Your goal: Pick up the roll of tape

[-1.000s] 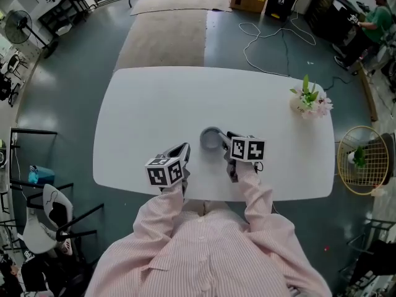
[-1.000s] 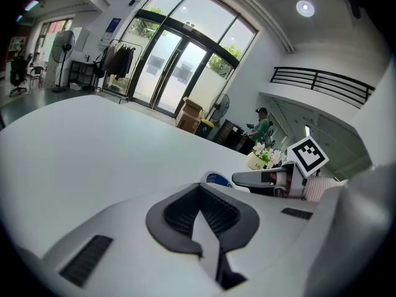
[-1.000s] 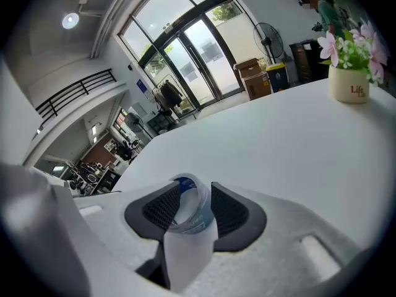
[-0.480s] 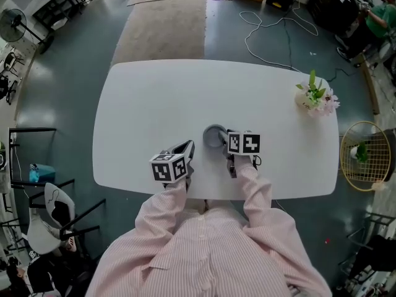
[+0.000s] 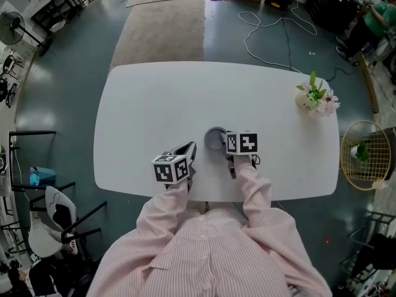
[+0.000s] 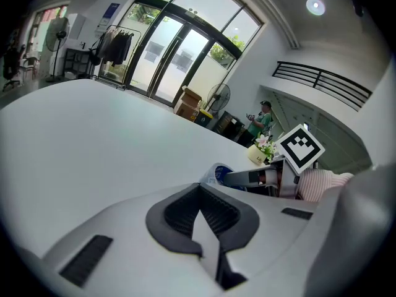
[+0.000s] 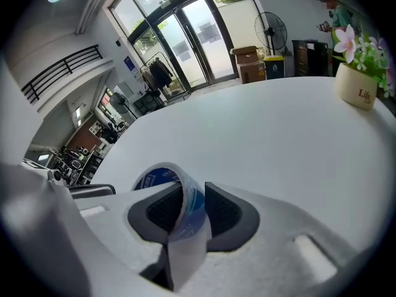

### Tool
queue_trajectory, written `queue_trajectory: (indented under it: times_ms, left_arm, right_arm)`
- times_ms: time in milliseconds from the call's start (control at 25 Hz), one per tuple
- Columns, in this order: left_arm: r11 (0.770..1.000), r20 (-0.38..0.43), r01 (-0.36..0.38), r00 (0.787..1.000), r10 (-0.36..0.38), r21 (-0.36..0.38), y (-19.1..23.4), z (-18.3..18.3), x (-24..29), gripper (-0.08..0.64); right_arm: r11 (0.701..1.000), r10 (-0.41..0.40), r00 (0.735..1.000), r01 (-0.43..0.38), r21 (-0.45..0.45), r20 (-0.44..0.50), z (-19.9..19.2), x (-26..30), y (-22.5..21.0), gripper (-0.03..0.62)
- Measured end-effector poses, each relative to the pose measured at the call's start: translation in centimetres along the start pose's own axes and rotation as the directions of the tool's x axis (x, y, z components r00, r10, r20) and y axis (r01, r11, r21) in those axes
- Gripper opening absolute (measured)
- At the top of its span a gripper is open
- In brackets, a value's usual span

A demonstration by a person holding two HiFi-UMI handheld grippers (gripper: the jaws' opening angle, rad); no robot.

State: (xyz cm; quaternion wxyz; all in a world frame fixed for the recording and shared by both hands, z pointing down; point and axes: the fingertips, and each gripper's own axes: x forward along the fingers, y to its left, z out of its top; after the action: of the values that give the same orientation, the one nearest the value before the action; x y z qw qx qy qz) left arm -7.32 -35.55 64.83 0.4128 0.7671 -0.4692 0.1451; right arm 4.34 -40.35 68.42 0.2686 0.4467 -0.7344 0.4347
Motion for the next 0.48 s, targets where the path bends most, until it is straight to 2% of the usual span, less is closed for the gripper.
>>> queue_trajectory:
  times_ms: [240, 480]
  left_arm:
    - [0.999, 0.051, -0.001, 0.999, -0.001, 0.045, -0.3, 1.2, -0.7, 0.002]
    - [0.998, 0.091, 0.003, 0.996, -0.009, 0.070, -0.6, 2.4, -1.8, 0.002]
  right_arm:
    - [1.000, -0.007, 1.000, 0.007, -0.016, -0.005, -0.3, -0.2, 0.1, 0.101]
    - [1.000, 0.009, 0.996, -0.007, -0.020, 0.085, 0.8, -1.5, 0.8, 0.097]
